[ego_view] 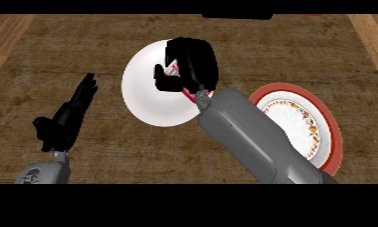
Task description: Pick the can from the plate and place it in the plate
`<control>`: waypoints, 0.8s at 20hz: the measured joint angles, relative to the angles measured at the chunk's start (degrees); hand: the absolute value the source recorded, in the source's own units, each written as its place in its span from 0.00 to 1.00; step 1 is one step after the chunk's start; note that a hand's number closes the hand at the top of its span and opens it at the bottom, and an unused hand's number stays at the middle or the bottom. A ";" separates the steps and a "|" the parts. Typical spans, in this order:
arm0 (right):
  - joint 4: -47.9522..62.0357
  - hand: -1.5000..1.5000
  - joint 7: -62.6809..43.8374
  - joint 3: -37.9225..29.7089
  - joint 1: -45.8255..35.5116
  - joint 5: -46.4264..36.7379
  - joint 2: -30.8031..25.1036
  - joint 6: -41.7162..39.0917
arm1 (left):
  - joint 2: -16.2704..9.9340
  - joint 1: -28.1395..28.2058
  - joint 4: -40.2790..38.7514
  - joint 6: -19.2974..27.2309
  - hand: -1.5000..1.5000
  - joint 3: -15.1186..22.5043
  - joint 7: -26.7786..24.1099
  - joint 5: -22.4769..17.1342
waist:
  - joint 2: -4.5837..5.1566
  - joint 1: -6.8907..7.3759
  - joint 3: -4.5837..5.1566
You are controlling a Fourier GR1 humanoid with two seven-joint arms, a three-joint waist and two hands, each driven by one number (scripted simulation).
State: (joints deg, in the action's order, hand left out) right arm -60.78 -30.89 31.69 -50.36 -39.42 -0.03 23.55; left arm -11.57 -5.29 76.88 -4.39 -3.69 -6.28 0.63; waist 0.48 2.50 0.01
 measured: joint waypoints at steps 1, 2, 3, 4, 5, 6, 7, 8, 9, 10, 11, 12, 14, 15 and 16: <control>1.48 0.00 0.26 -0.08 -0.32 1.59 0.00 2.52 | 0.00 0.09 -0.05 -0.20 0.50 0.01 -0.29 -0.05 | 0.06 0.22 0.00; 2.97 0.00 -0.63 0.45 -1.45 3.41 0.01 4.54 | 0.16 -0.12 0.11 -0.10 0.50 0.24 -0.04 0.14 | 0.11 0.51 -0.01; 4.52 0.00 -1.79 1.47 -2.45 4.78 0.02 6.38 | 0.21 0.42 -0.06 -0.27 0.50 0.28 -0.48 0.16 | 0.10 0.61 0.00; 6.15 0.00 -2.31 2.54 -3.18 6.25 0.03 8.19 | -0.05 0.56 0.32 -0.69 0.50 0.06 -0.17 -0.20 | 0.08 0.65 0.00; 7.58 0.00 -3.78 3.54 -4.64 7.84 0.02 9.52 | 0.09 0.55 0.36 -0.71 0.50 0.30 -0.31 -0.01 | 0.13 0.92 0.00; 9.24 0.00 -4.17 4.33 -5.80 9.72 0.02 10.64 | 0.07 0.12 0.01 -0.79 0.50 0.18 -0.20 -0.08 | 0.18 1.06 0.01; 10.63 0.00 -4.25 5.06 -6.27 11.53 0.03 11.77 | -0.21 -0.08 -0.37 -1.09 0.50 -0.03 -0.36 -0.15 | 0.21 1.11 0.01; 11.68 0.00 -3.98 5.48 -6.90 13.50 0.03 12.29 | -0.21 -0.21 -0.01 -1.02 0.50 -0.07 0.24 -0.18 | 0.20 1.02 0.01; 12.89 0.00 -3.69 5.59 -7.56 15.45 0.02 13.05 | -0.24 -0.52 0.01 -1.13 0.50 -0.24 0.33 -0.39 | 0.24 1.11 0.01; 13.61 0.00 -2.72 5.98 -7.19 17.07 0.03 14.57 | -0.45 -0.37 0.52 -1.40 0.50 -0.44 0.70 -0.69 | 0.23 1.12 0.00; 14.16 0.00 -2.35 6.42 -7.48 18.81 0.02 16.09 | -0.21 -0.32 0.68 -1.38 0.50 -0.21 0.67 -0.59 | 0.28 1.27 -0.01; 14.47 0.00 -1.17 5.63 -7.85 20.30 0.03 17.27 | -0.24 -0.83 0.08 -1.38 0.50 -0.41 0.70 -0.63 | 0.33 1.11 -0.01; 14.25 0.00 0.47 5.27 -7.78 22.57 0.02 21.04 | 0.10 -0.22 0.28 -1.24 0.50 -0.18 0.26 -0.40 | 0.29 1.07 -0.02; 13.90 0.00 2.05 4.24 -7.54 23.66 0.02 22.45 | -0.04 -0.14 0.23 -1.36 0.50 -0.36 0.28 -0.52 | 0.27 0.81 -0.02; 13.36 0.00 3.30 3.49 -7.26 25.18 0.00 23.92 | -0.07 -0.12 0.16 -1.39 0.50 -0.41 0.19 -0.51 | 0.27 0.77 -0.03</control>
State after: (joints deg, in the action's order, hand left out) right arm -47.43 -27.58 35.18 -57.61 -14.24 -0.03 47.47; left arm -11.64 -5.40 77.05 -5.78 -4.11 -6.10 0.12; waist 0.75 3.26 -0.02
